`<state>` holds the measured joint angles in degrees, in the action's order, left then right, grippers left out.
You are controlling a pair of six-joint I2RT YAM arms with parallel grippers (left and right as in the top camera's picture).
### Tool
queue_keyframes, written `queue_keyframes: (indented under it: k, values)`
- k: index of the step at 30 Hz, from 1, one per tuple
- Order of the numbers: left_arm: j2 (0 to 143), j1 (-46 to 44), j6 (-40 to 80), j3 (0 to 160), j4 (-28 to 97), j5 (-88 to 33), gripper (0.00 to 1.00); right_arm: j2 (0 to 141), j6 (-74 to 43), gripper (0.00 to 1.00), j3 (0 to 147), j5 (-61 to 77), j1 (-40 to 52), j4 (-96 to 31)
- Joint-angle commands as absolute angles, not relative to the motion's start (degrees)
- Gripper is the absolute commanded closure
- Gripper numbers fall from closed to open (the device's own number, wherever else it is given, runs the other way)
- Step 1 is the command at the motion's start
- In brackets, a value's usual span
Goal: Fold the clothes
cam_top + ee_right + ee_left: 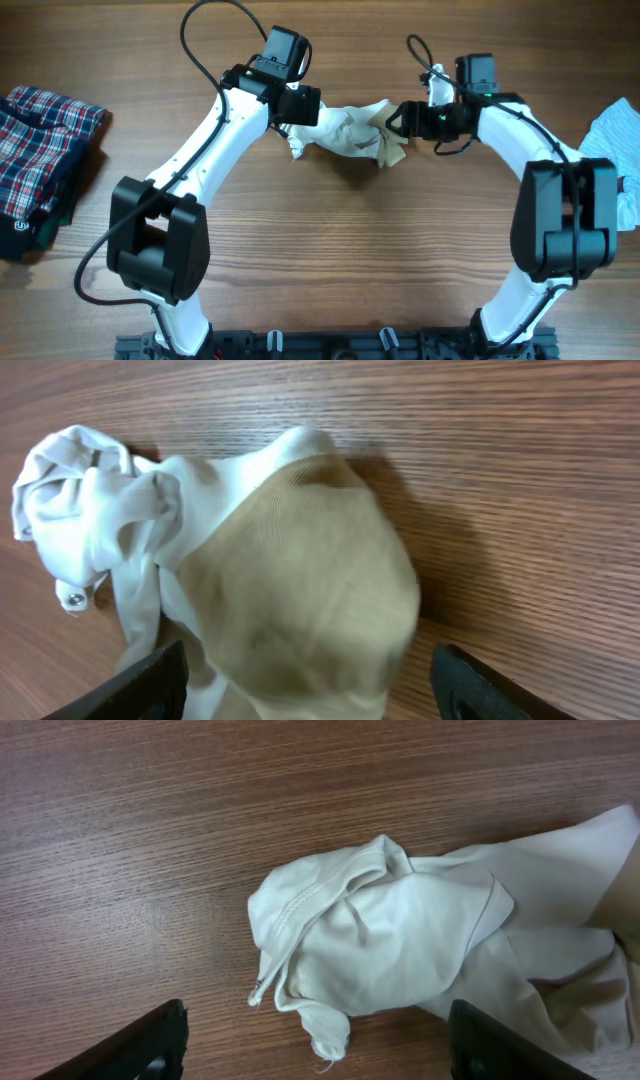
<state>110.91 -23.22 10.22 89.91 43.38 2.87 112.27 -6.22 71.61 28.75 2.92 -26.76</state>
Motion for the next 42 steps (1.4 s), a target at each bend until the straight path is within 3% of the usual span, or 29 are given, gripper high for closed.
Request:
queue_keyframes:
  k: [1,3,8,17,18,19,20,25,30,42]
  values:
    - [111.2,-22.9,10.9,90.2,44.1,2.0,0.13,113.1,-7.6,0.23,71.6,26.7,3.4,-26.4]
    - [111.2,-22.9,10.9,90.2,44.5,2.0,0.11,113.1,-7.7,0.24,71.6,26.7,3.4,-26.3]
    - [111.2,-22.9,10.9,90.2,44.5,2.0,0.07,113.1,-7.7,0.41,71.5,26.7,3.5,-26.3]
    - [111.2,-22.9,10.9,90.2,44.5,2.0,0.05,114.0,-9.2,0.35,68.9,26.7,4.7,-22.0]
    - [111.2,-22.9,10.9,90.2,44.5,2.0,0.05,114.0,-9.2,0.4,68.9,26.7,4.6,-21.8]
    - [111.2,-22.9,10.9,90.2,44.5,2.0,0.05,114.0,-9.5,0.71,68.9,26.8,4.7,-21.8]
    - [111.2,-22.9,10.9,90.2,44.5,2.0,0.05,114.0,-10.7,0.96,68.9,26.8,4.6,-21.8]
    - [111.2,-22.9,10.9,90.2,44.5,2.0,0.04,109.3,-12.2,0.96,75.0,30.3,4.6,-25.2]
    - [111.2,-22.9,10.9,90.2,45.5,2.0,0.03,103.3,-12.2,0.96,83.9,23.5,4.5,-33.0]
    - [111.2,-22.9,10.9,90.2,45.9,2.0,0.02,105.3,-22.2,0.96,85.1,8.7,4.5,-24.2]
